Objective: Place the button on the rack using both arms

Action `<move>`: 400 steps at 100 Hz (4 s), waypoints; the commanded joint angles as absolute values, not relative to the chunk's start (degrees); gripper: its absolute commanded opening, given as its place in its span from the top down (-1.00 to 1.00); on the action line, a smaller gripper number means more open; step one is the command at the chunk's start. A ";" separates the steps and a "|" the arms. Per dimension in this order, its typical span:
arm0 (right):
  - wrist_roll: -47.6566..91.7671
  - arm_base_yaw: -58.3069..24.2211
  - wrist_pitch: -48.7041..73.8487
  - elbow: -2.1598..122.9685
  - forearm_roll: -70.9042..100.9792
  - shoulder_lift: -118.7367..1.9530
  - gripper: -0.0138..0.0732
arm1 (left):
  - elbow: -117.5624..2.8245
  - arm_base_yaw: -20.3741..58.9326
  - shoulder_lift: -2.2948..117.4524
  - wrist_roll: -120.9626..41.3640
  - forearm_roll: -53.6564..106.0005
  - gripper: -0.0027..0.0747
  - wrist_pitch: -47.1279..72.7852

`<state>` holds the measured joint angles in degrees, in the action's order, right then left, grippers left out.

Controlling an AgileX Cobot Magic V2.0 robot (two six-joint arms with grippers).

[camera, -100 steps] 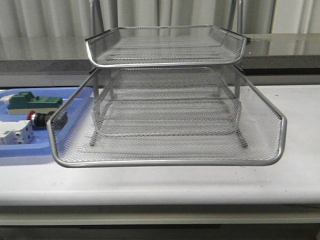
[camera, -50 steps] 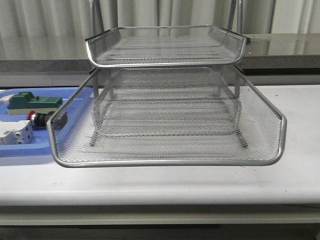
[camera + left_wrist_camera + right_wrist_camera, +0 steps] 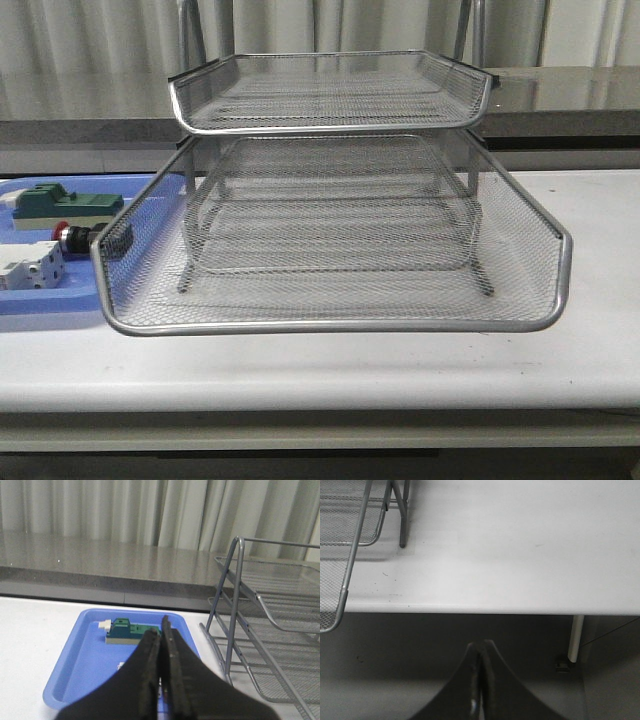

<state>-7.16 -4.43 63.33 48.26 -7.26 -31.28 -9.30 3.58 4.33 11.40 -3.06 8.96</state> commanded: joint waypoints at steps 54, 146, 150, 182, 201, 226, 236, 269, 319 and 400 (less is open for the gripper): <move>-7.17 -4.19 60.34 49.50 -8.30 -31.53 0.85 | -45.20 3.97 48.02 12.06 -6.98 0.98 32.68; -7.17 -4.19 60.34 49.50 -8.30 -31.53 0.85 | -53.57 4.07 66.18 2.95 -10.24 -0.83 35.12; -7.17 -4.19 60.34 49.50 -8.30 -31.53 0.85 | -53.57 4.07 66.18 2.95 -9.44 -0.83 35.11; -7.17 -4.19 60.34 49.50 -8.30 -31.53 0.85 | -62.83 4.07 70.64 -3.95 -9.15 -0.83 36.00; -7.17 -4.19 60.34 49.50 -8.30 -31.53 0.85 | -77.74 4.07 81.55 -15.60 -7.76 -0.83 39.90; -7.17 -4.19 60.34 49.50 -8.30 -31.53 0.85 | -96.80 4.07 98.73 -31.37 -3.13 -0.83 49.55; -7.17 -4.19 60.34 49.50 -8.30 -31.53 0.85 | -104.15 4.07 105.24 -37.30 0.00 -0.83 53.45; -7.17 -4.19 60.34 49.50 -8.30 -31.53 0.85 | -117.61 4.07 120.78 -49.00 5.22 -0.83 66.32; -7.17 -4.19 60.34 49.50 -8.30 -31.53 0.85 | -117.65 5.17 126.15 -54.99 10.20 -0.83 66.84; -7.17 -4.19 60.34 49.50 -8.30 -31.53 0.85 | -117.54 5.53 131.45 -55.23 10.20 -0.59 66.72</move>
<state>-7.16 -4.43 63.36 48.26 -7.26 -31.28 -116.11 5.20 135.33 -55.11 8.92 67.36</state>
